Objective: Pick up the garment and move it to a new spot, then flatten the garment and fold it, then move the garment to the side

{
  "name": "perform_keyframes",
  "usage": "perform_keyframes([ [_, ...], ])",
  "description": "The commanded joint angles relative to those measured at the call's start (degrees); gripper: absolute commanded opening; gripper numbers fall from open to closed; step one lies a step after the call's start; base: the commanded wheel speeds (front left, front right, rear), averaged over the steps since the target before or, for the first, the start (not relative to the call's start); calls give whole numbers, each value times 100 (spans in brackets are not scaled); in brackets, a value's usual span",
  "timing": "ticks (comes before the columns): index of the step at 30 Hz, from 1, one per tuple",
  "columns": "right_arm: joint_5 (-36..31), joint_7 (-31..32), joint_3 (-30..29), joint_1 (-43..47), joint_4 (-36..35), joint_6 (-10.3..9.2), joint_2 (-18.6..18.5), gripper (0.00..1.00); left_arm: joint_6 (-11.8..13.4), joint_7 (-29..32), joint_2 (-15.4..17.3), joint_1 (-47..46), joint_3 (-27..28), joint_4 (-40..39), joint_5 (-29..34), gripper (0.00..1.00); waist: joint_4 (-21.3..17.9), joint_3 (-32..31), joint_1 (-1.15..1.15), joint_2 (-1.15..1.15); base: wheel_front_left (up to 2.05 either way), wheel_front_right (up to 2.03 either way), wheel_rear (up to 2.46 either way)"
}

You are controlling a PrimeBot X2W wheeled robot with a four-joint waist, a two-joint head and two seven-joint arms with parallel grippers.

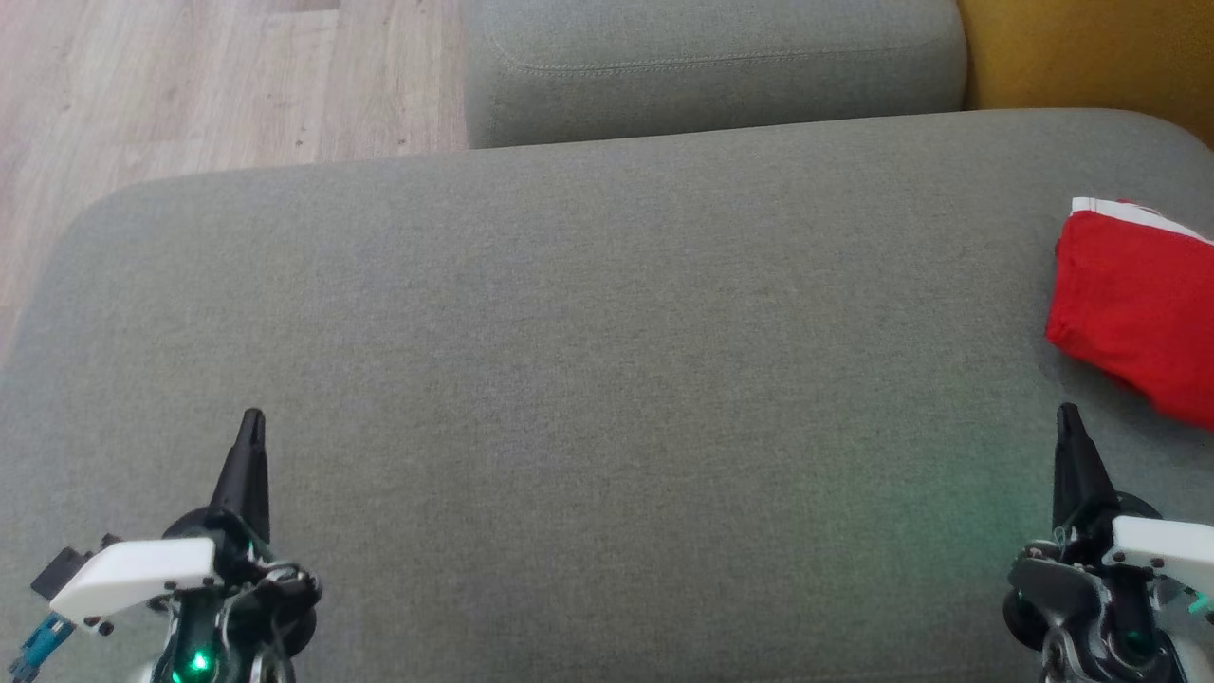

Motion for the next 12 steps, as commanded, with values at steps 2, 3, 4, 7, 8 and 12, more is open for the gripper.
perform_keyframes([
  [2, 40, 35, 119, -323, -219, -4, -49, 0, -42, 49, 64, -299, 229, -153, 3, 0, 1, 0, 0, 0, 0, 0, 0],
  [3, 40, 35, 119, -323, -219, -4, -49, 0, -42, 49, 64, -299, 229, -153, 3, 0, 1, 0, 0, 0, 0, 0, 0],
  [4, 40, 35, 119, -323, -219, -4, -49, 0, -42, 50, 62, -299, 231, -153, 5, 0, 1, 0, 0, 0, 0, 0, 0],
  [7, 40, 35, 119, -323, -219, -4, -49, 0, -42, 55, 58, -299, 236, -153, 9, 0, 1, 0, 0, 0, 0, 0, 0],
  [8, 40, 35, 119, -323, -219, -4, -49, 0, -42, 56, 57, -300, 238, -152, 11, 0, 1, 0, 0, 0, 0, 0, 0],
  [12, 40, 34, 119, -323, -219, -4, -49, 0, -42, 62, 52, -300, 245, -152, 17, 0, 1, 0, 0, 0, 0, 0, 0],
])
